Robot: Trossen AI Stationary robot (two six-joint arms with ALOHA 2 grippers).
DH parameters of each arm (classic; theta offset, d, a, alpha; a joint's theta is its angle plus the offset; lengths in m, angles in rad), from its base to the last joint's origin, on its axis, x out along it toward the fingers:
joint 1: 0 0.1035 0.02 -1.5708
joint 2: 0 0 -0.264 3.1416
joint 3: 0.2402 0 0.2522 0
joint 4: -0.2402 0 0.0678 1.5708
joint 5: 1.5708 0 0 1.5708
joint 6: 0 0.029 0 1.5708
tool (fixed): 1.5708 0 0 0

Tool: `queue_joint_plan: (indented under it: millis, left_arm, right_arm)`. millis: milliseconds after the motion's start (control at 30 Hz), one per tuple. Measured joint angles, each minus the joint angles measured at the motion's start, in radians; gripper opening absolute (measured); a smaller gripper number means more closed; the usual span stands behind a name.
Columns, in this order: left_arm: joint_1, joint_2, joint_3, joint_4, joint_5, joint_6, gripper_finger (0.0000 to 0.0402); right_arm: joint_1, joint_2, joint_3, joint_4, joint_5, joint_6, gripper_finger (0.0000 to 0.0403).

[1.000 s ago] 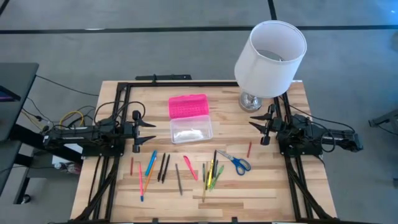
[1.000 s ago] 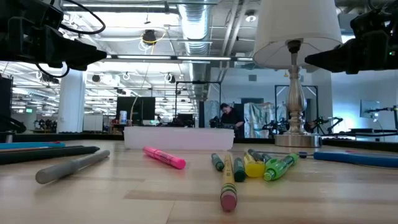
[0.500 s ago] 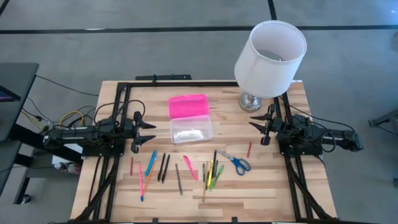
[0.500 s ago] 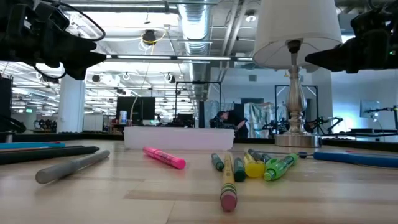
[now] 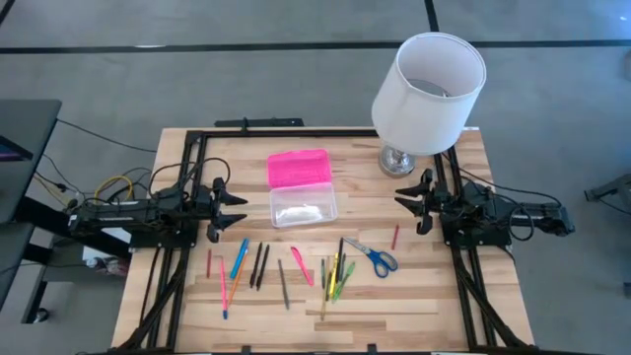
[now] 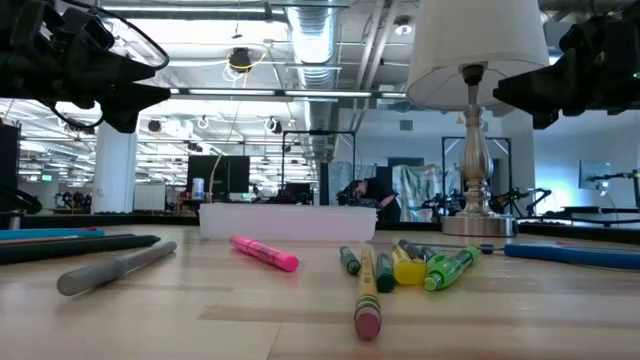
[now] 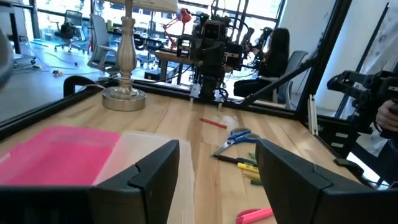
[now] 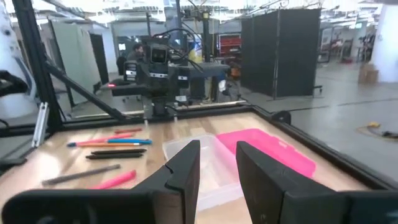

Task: Pick & place school supplies into a supply box
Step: Put the blue pen into the pink supply box

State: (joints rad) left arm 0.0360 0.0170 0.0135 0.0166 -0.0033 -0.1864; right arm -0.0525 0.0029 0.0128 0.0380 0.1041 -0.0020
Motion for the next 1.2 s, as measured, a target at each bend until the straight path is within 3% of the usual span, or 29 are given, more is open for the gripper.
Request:
queue_joint_plan:
  millis: [433,633,833,1100,1200]
  left_arm:
    - [0.000,0.000,-0.001,0.036,0.207,0.144,0.0208]
    - [0.000,0.000,-0.001,0.047,0.170,0.118,0.0208]
    - [0.000,0.000,-0.001,0.065,0.015,0.047,0.0208]
    - [0.000,0.003,-0.003,0.062,0.026,0.126,0.0208]
    - [0.000,0.003,-0.004,0.131,0.088,0.176,0.0208]
  right_arm:
    - [0.000,0.013,0.001,-0.031,-0.058,0.114,0.0100]
    - [0.000,0.013,0.001,-0.030,-0.076,0.126,0.0100]
    - [0.000,0.013,-0.001,0.066,-0.076,0.127,0.0100]
    - [0.000,0.020,0.007,0.233,-0.081,0.085,0.0100]
    - [0.007,0.051,0.036,0.249,-0.124,0.080,0.0100]
